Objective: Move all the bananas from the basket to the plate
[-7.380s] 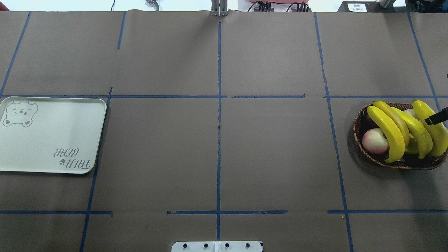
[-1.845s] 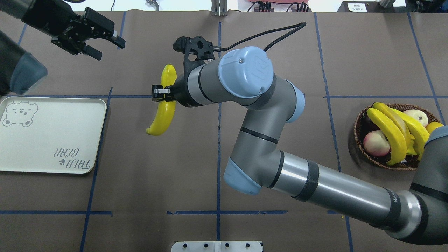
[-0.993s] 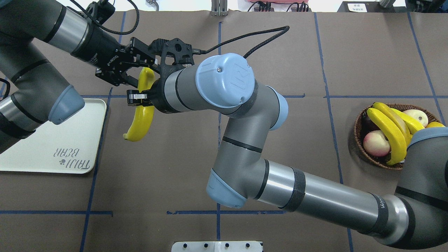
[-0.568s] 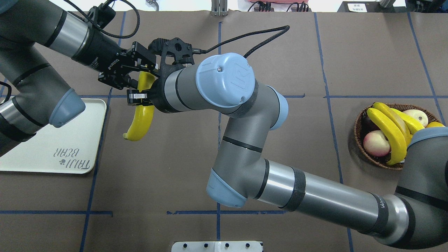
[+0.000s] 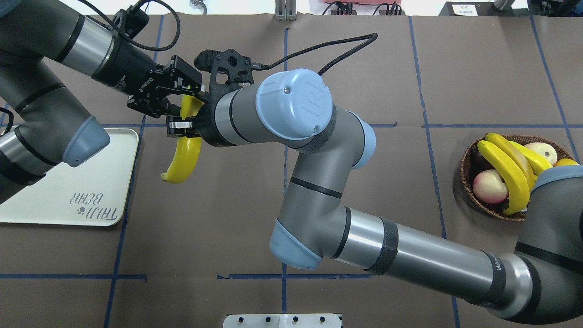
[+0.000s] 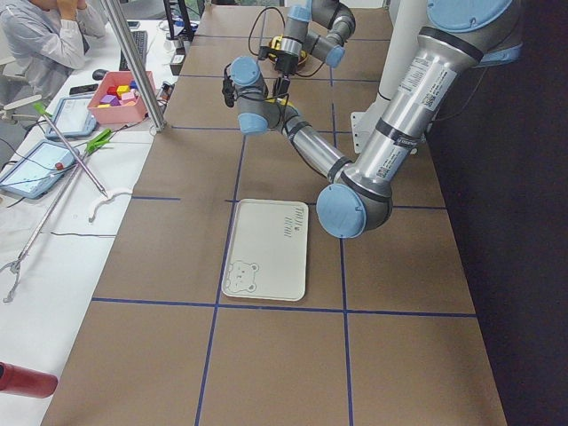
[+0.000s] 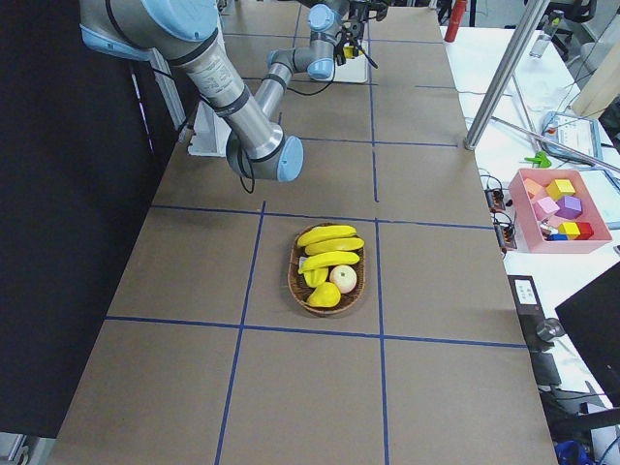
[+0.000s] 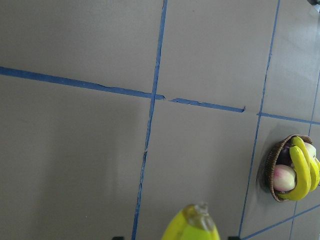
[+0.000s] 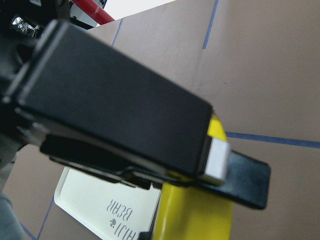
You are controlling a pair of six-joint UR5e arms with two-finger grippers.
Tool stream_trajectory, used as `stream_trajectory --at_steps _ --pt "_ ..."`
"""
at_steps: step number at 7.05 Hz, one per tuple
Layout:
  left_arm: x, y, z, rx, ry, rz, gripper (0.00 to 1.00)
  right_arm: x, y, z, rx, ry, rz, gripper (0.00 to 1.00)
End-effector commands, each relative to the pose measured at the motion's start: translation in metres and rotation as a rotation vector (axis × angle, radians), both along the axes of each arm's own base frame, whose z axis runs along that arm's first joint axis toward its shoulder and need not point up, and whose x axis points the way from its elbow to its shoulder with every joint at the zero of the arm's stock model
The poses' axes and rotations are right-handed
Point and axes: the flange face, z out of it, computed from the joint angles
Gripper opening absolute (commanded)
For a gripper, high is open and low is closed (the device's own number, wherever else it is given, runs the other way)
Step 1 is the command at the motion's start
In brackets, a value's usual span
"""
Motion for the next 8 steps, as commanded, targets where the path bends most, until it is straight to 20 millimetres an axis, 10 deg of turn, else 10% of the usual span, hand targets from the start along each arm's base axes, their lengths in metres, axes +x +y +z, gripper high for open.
stream_trajectory --at_steps 1,4,5,8 --pt "0.0003 0.0009 -0.0008 -0.012 0.001 0.0 0.34 -0.0003 0.0002 0.0007 0.0 0.001 -0.001 0.01" --pt "-0.0014 0.0016 -0.0026 -0.016 0.003 -0.002 0.0 0.0003 -0.0018 0.0014 -0.005 0.003 0.003 0.12" --pt "-0.0014 0.0016 -0.0026 -0.016 0.003 -0.002 0.0 0.0002 -0.0017 0.0014 -0.031 -0.004 0.003 0.97" --pt "-0.0012 0.0013 0.0008 -0.019 -0.001 -0.004 0.0 0.0065 -0.0036 -0.0017 -0.047 -0.018 0.006 0.99"
